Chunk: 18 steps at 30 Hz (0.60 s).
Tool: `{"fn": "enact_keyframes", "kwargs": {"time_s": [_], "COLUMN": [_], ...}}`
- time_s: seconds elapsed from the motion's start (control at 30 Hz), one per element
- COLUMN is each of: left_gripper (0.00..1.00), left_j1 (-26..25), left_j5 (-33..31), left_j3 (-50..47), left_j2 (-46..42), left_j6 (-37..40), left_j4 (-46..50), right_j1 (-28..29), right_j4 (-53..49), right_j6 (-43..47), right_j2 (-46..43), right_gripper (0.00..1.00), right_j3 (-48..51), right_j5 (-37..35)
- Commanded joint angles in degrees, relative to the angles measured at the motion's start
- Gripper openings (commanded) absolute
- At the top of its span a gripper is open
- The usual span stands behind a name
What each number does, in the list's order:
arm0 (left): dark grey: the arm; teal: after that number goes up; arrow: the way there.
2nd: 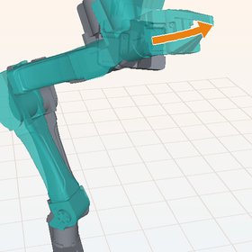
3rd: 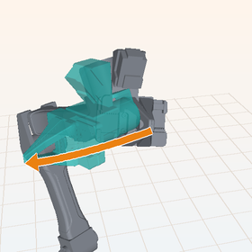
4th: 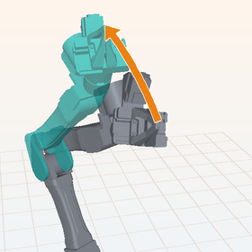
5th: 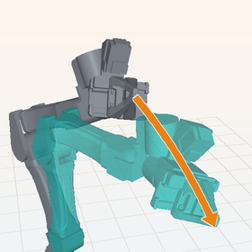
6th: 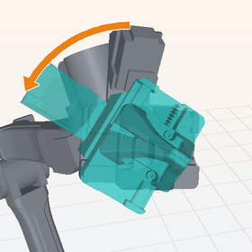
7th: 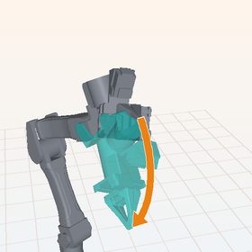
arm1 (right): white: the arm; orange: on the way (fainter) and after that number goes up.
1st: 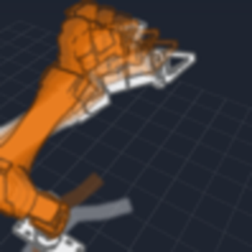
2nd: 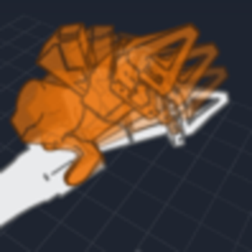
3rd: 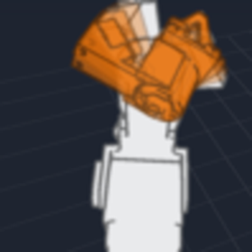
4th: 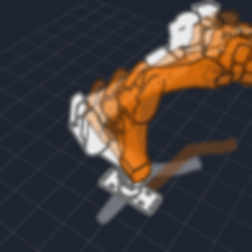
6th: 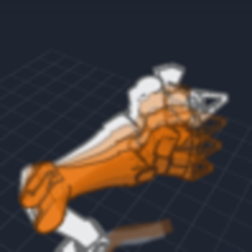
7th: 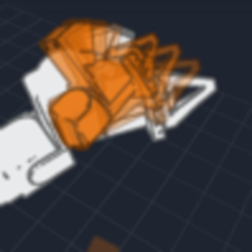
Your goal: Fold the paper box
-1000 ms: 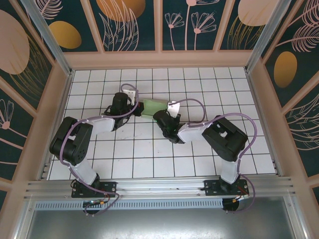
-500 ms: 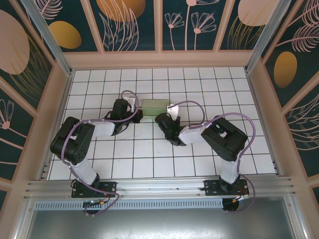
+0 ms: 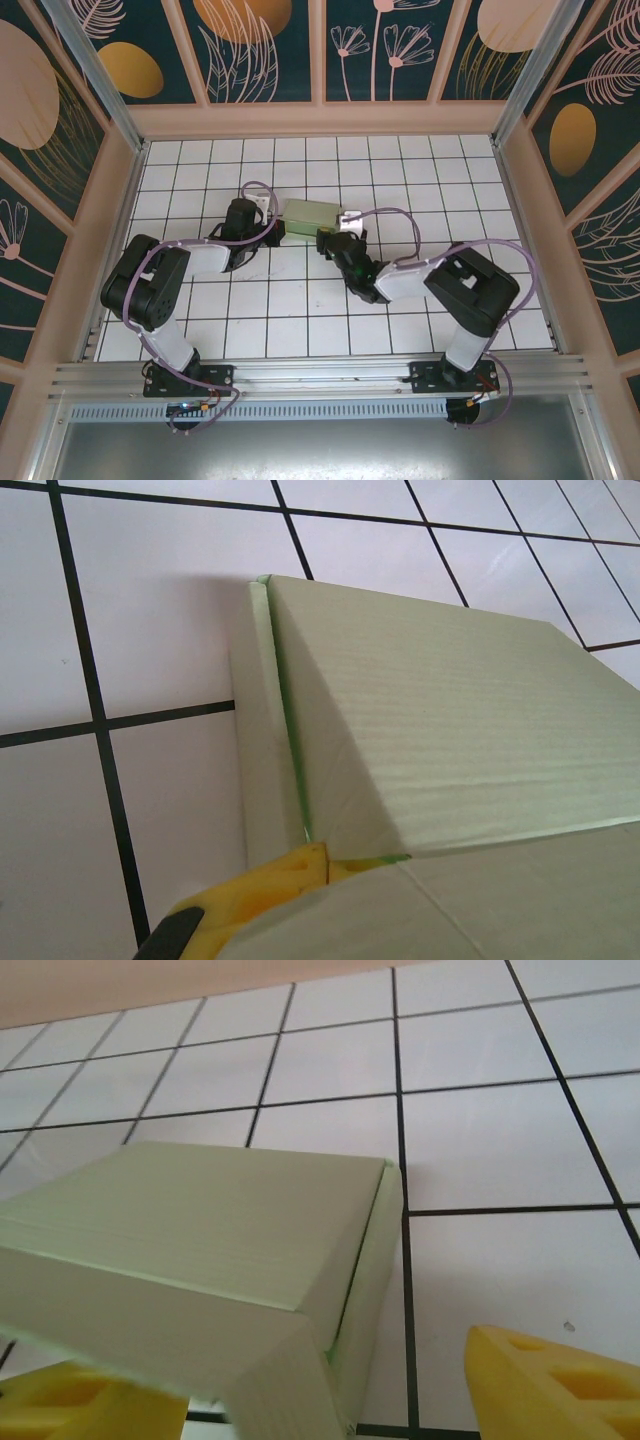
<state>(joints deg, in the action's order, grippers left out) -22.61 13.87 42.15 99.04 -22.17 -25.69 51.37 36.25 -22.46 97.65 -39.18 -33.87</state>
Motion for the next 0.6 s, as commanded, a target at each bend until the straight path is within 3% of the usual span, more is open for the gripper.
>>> {"fn": "enact_keyframes", "kwargs": {"time_s": [0.0, 0.13, 0.27, 0.43, 0.57], "left_gripper": [0.0, 0.0, 0.01, 0.23, 0.32], "left_j1": [0.1, 0.0, 0.0, 0.0, 0.0], "left_j5": [-0.9, -1.3, -0.7, -0.4, -0.8], "left_j3": [1.2, 1.4, 1.3, 1.0, -0.1], "left_j2": [0.6, 0.1, -0.5, -2.5, -4.6], "left_j6": [0.4, 1.1, 1.1, 1.5, 1.7], "left_j4": [2.0, 2.7, 2.7, 2.7, 2.3], "right_j1": [0.8, 1.0, -0.2, -5.6, -9.7], "right_j4": [6.9, 7.4, 2.8, -12.0, -20.5], "right_j6": [4.3, 6.8, 7.2, -1.5, -10.0], "right_j2": [-6.7, -16.2, -21.2, -15.8, -7.6], "right_gripper": [0.78, 0.81, 0.83, 0.83, 0.84], "right_j3": [5.3, 10.0, 6.9, -5.4, -13.5], "right_j5": [2.6, 5.1, 6.5, 11.9, 18.1]}}
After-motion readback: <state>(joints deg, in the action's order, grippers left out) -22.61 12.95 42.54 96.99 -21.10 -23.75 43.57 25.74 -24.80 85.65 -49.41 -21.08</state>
